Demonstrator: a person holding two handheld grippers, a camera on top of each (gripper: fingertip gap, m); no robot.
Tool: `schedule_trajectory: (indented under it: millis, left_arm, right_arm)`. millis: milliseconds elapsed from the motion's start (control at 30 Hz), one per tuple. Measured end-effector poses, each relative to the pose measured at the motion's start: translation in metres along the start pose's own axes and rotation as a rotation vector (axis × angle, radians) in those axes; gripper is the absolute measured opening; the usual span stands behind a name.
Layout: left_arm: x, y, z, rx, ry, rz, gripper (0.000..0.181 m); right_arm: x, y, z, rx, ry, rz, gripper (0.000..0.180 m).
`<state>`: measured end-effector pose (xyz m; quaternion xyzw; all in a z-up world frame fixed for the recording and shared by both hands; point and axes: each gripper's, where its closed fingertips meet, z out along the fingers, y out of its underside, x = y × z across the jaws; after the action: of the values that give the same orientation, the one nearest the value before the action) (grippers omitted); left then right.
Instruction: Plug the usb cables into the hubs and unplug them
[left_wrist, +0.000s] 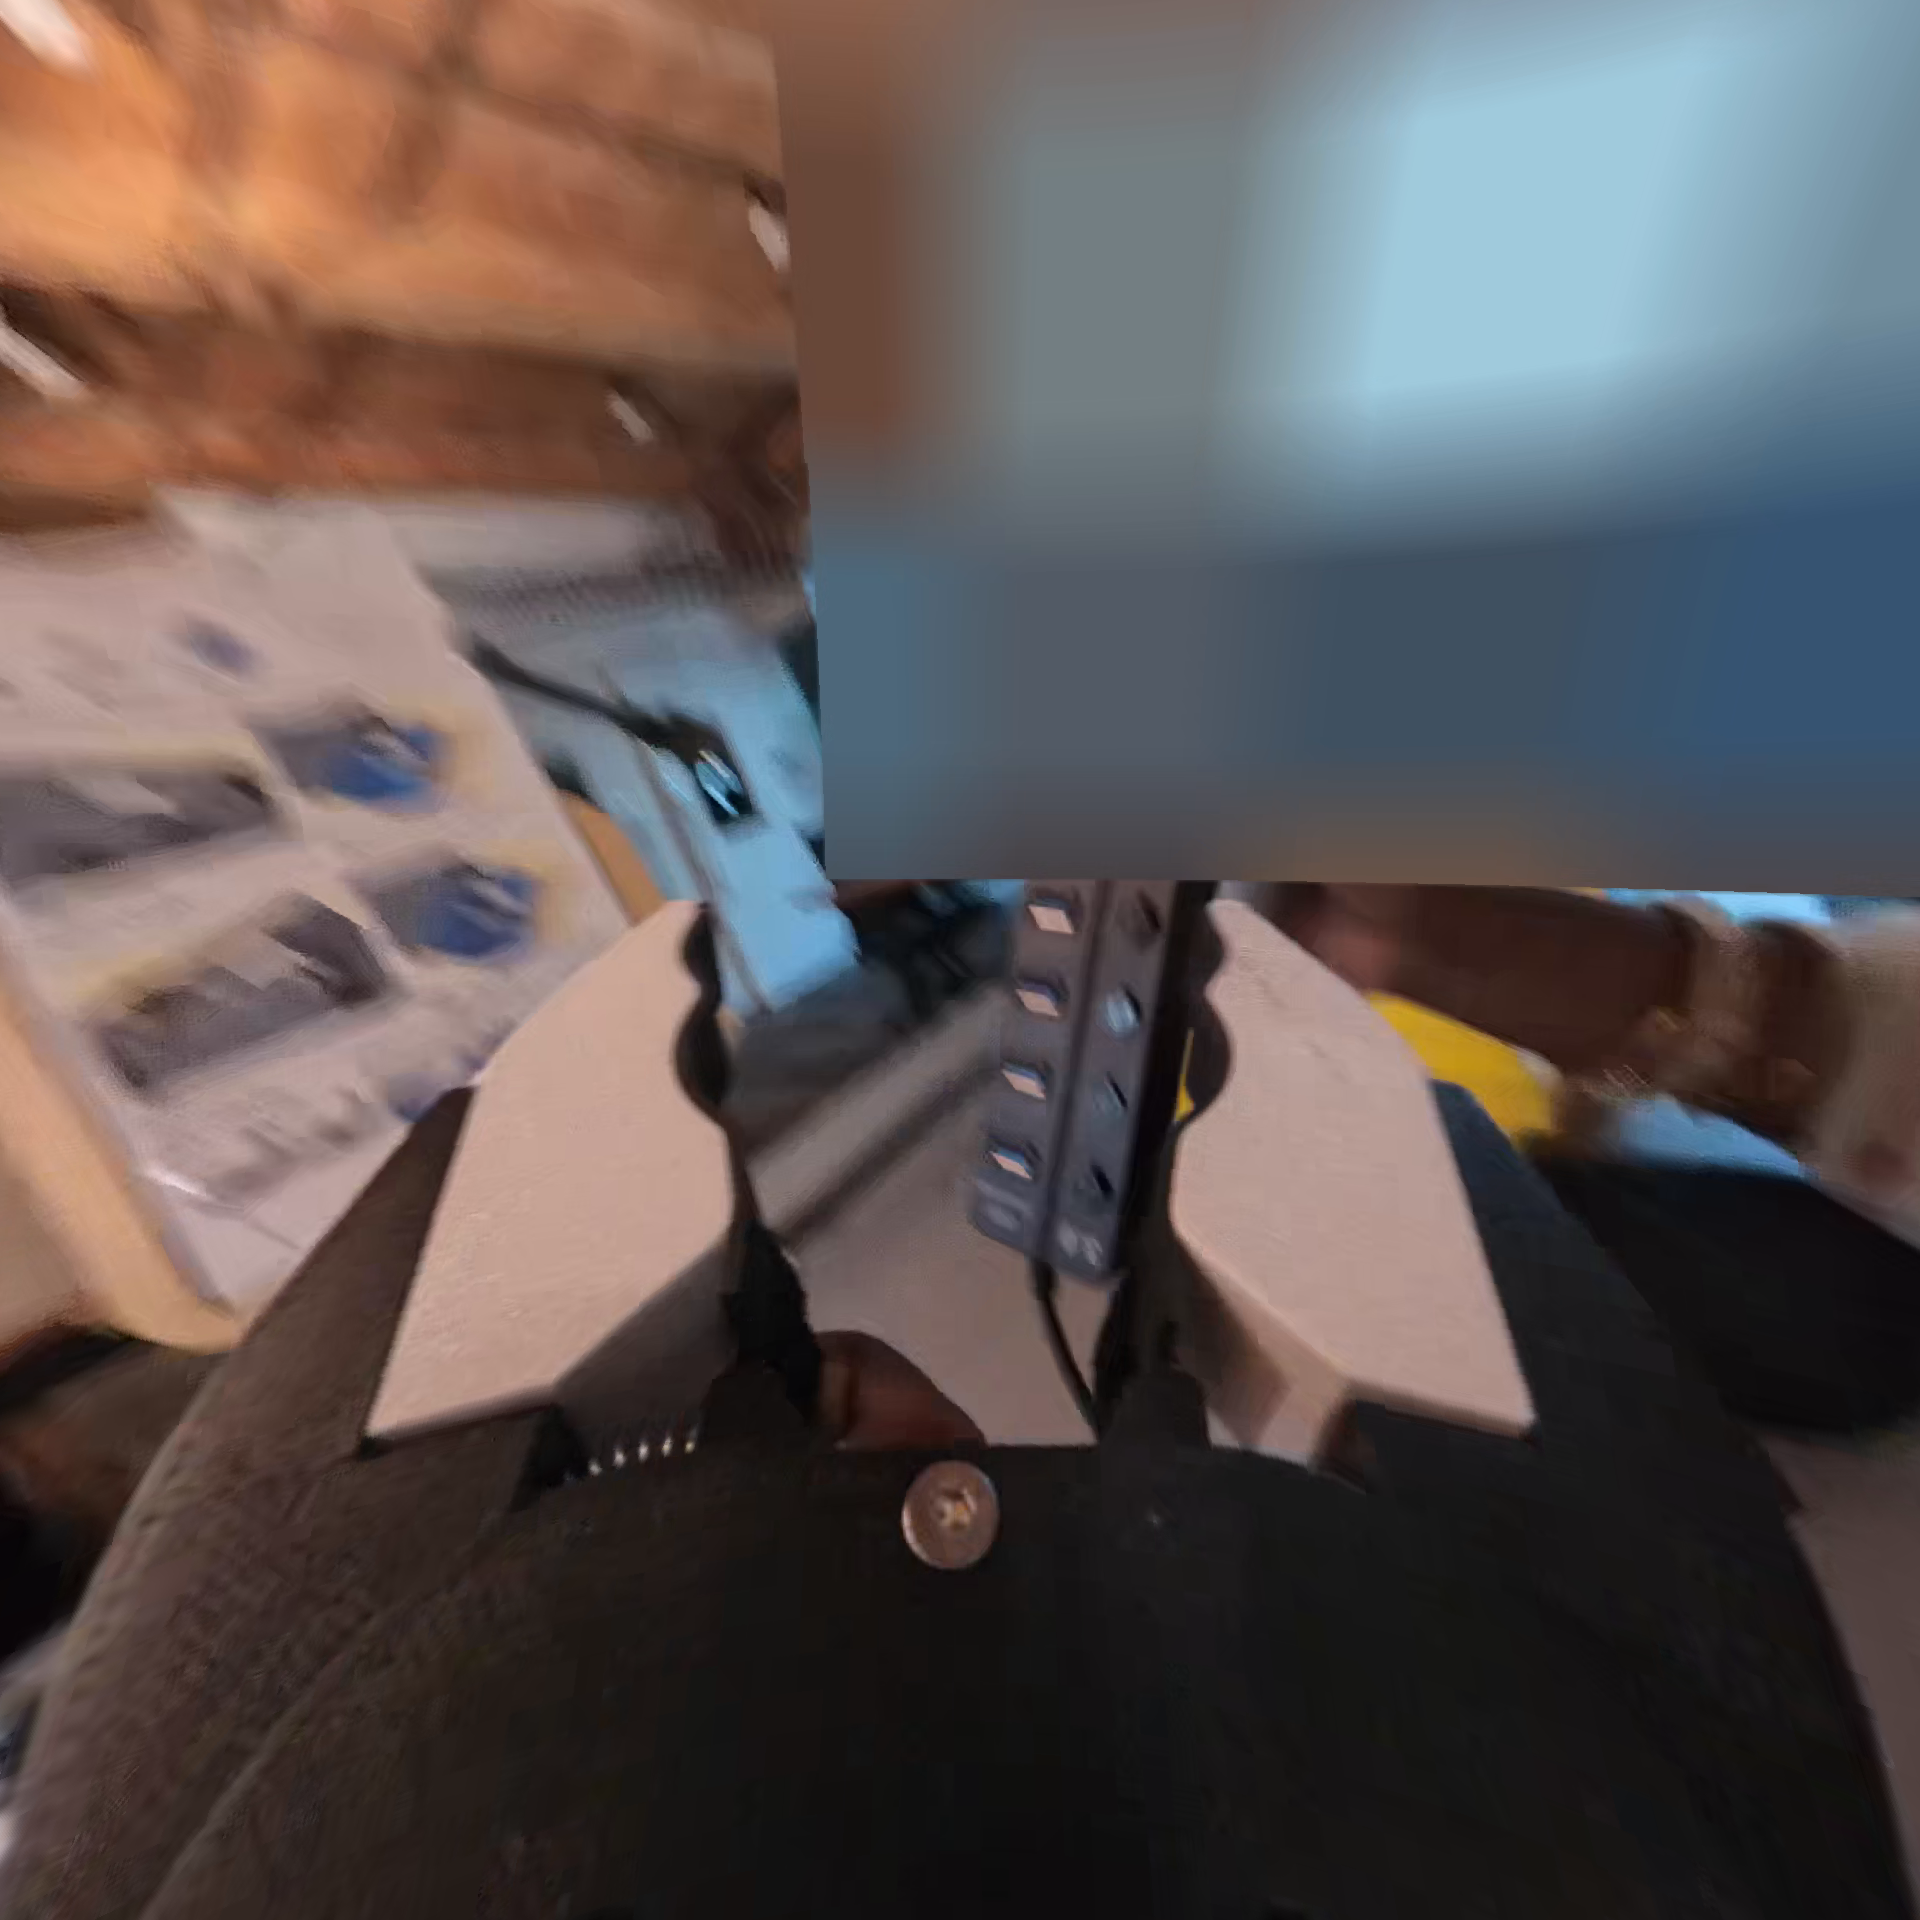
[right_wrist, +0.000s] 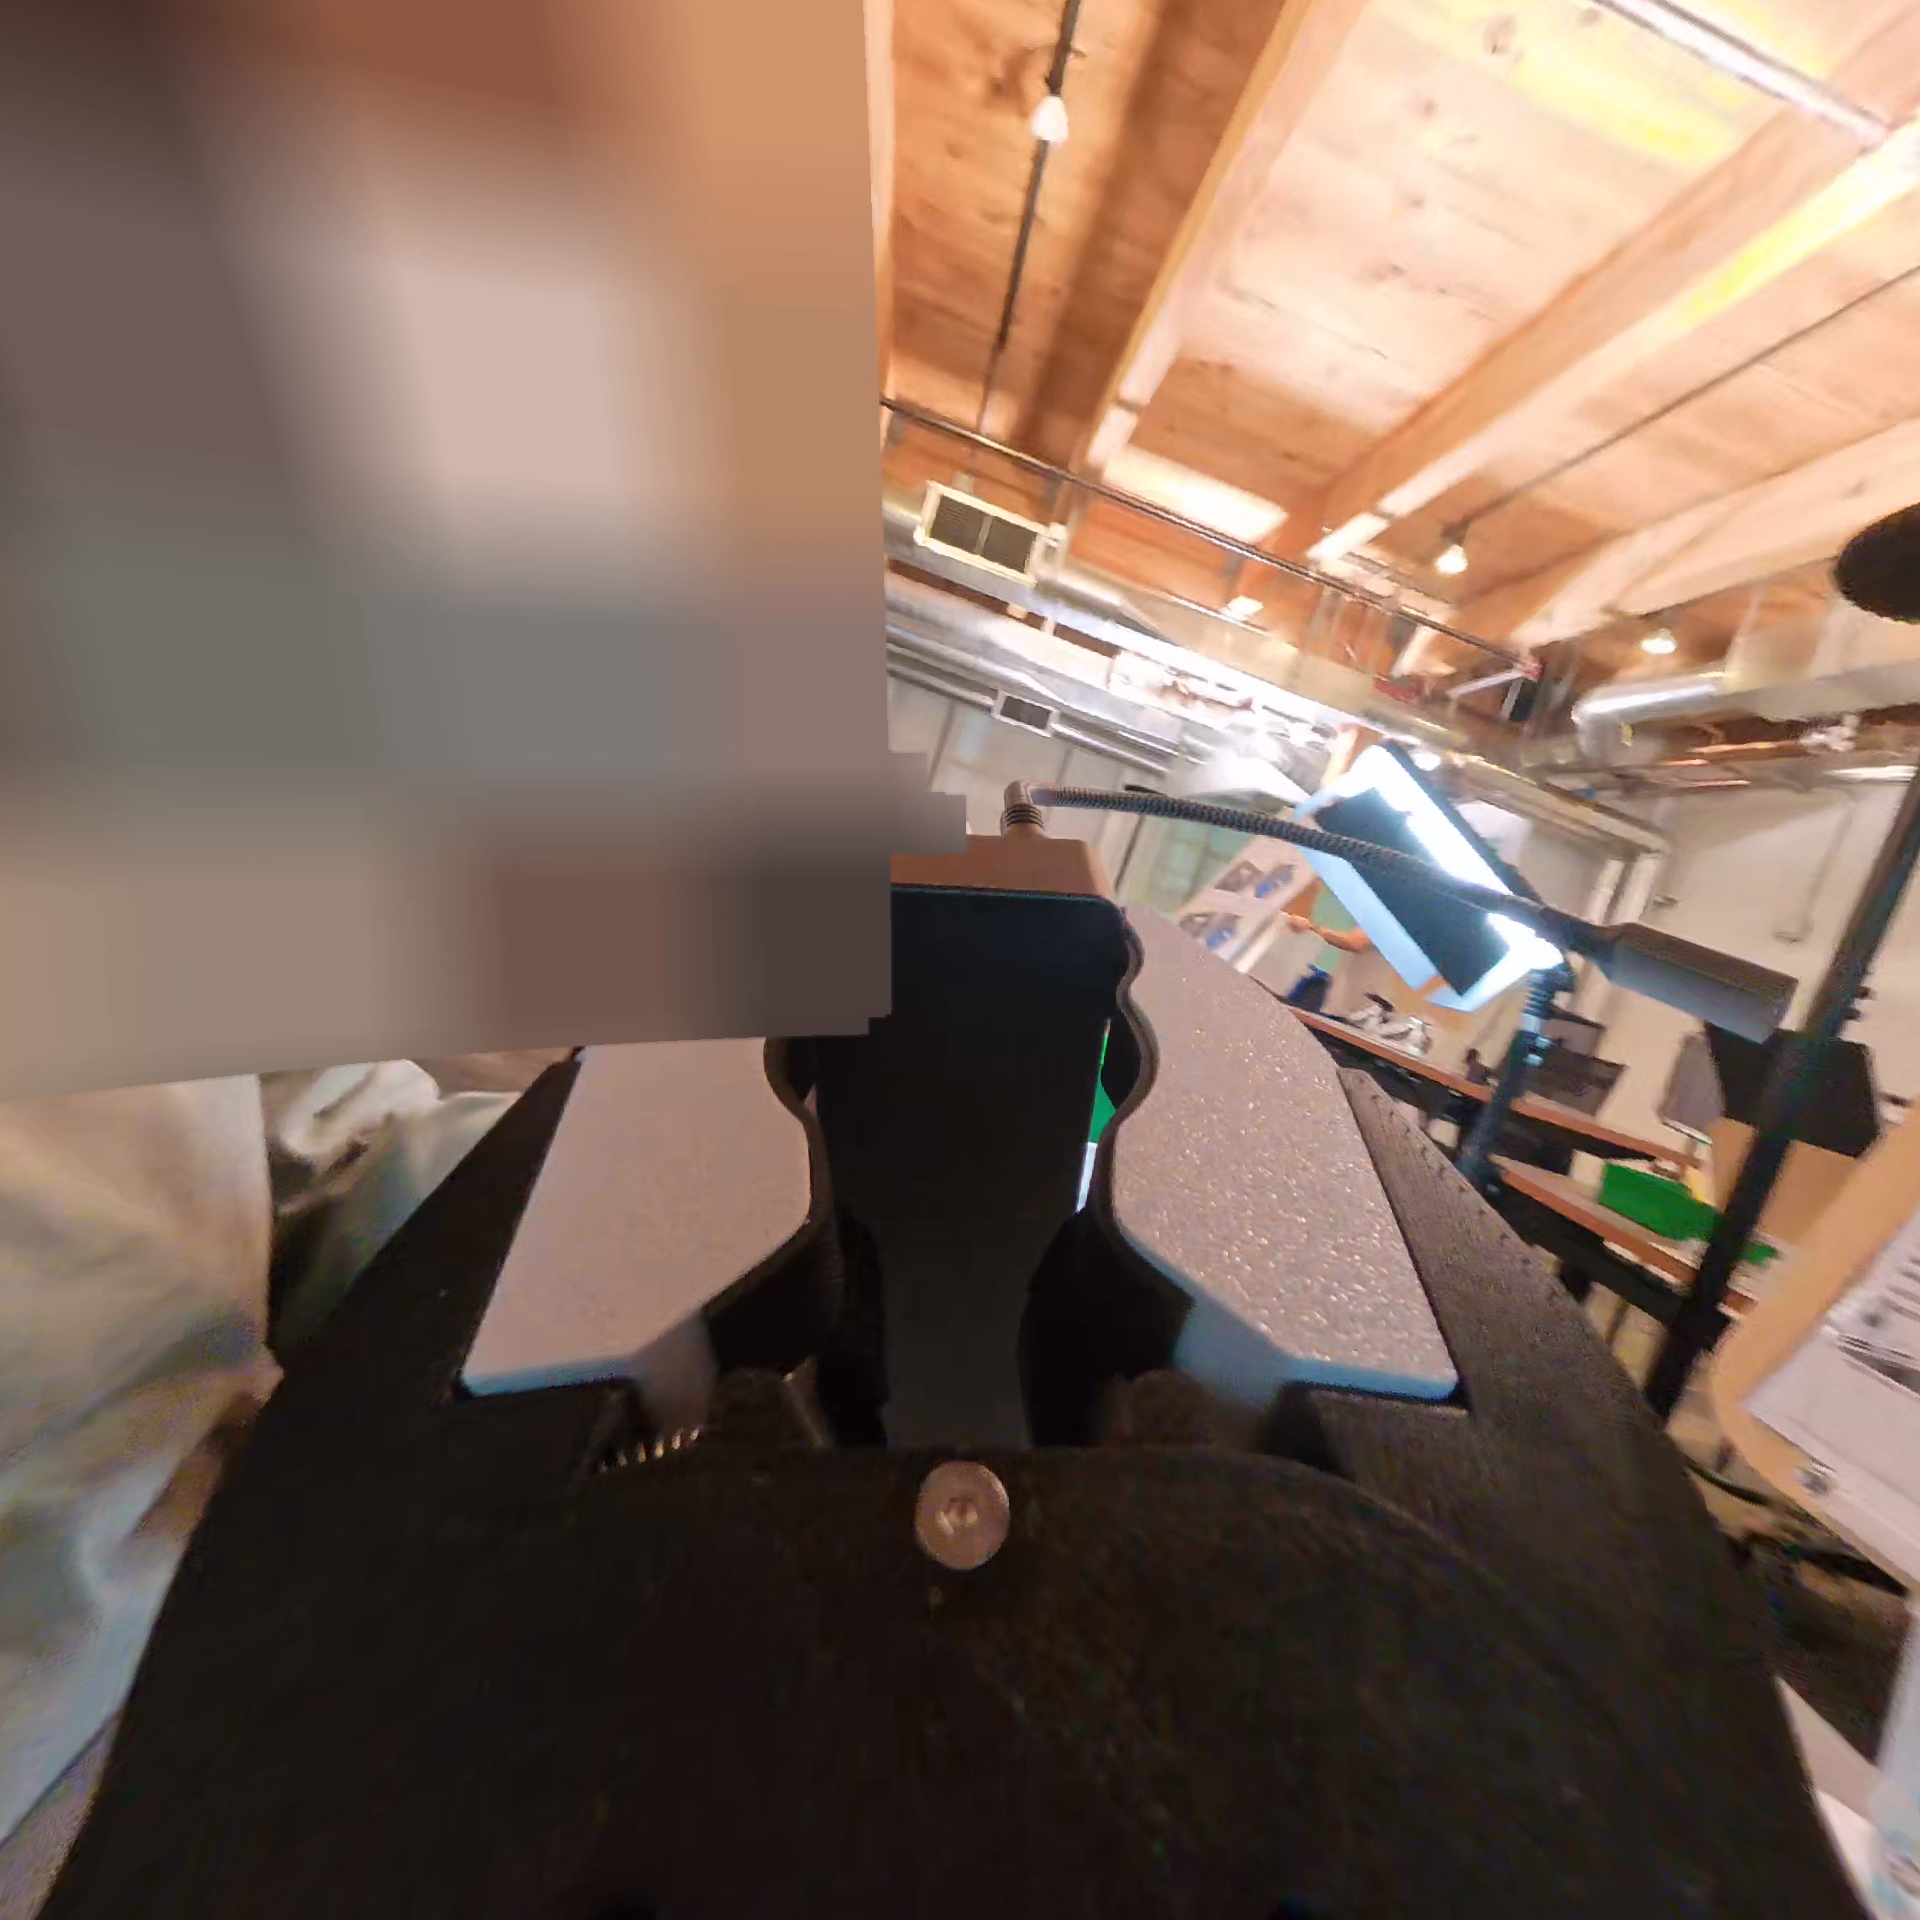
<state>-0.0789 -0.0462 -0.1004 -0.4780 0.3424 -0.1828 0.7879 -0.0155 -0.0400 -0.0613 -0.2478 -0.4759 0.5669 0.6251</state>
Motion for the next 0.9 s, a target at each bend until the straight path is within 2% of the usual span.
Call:
schedule_trajectory:
  millis: [33, 133, 167, 233, 433, 533, 600, 733, 900]
  left_arm:
    - [0.012, 0.022, 0.007, -0.085, 0.103, -0.051, 0.095]
    - [0.044, 0.054, 0.019, -0.199, 0.335, -0.056, 0.094]
    - [0.052, 0.063, 0.022, -0.245, 0.387, -0.008, 0.087]
    - [0.069, 0.081, 0.021, -0.339, 0.5, 0.09, 0.059]
    - [0.077, 0.087, 0.017, -0.384, 0.507, 0.09, 0.054]
    - [0.083, 0.081, 0.019, -0.362, 0.516, 0.022, 0.054]
    - [0.087, 0.082, 0.022, -0.363, 0.531, 0.001, 0.054]
    - [0.093, 0.094, 0.017, -0.409, 0.566, 0.004, 0.054]
    - [0.099, 0.109, 0.012, -0.45, 0.599, -0.012, 0.054]
  right_arm:
    - [-0.004, 0.002, 0.001, 0.01, -0.019, 0.016, 0.054]
    - [-0.021, 0.009, 0.006, 0.02, -0.075, 0.047, 0.055]
    - [-0.026, 0.009, 0.006, 0.034, -0.092, 0.06, 0.055]
    - [-0.031, 0.011, 0.005, 0.04, -0.1, 0.071, 0.055]
    - [-0.037, 0.028, -0.023, -0.093, -0.008, 0.023, 0.057]
    - [-0.043, 0.066, -0.03, -0.226, 0.041, 0.024, 0.082]
    - [-0.052, 0.077, -0.029, -0.229, 0.019, 0.053, 0.076]
    - [-0.05, 0.07, -0.037, -0.129, -0.005, 0.112, 0.066]
    - [-0.053, 0.088, -0.04, -0.234, -0.063, 0.112, 0.055]
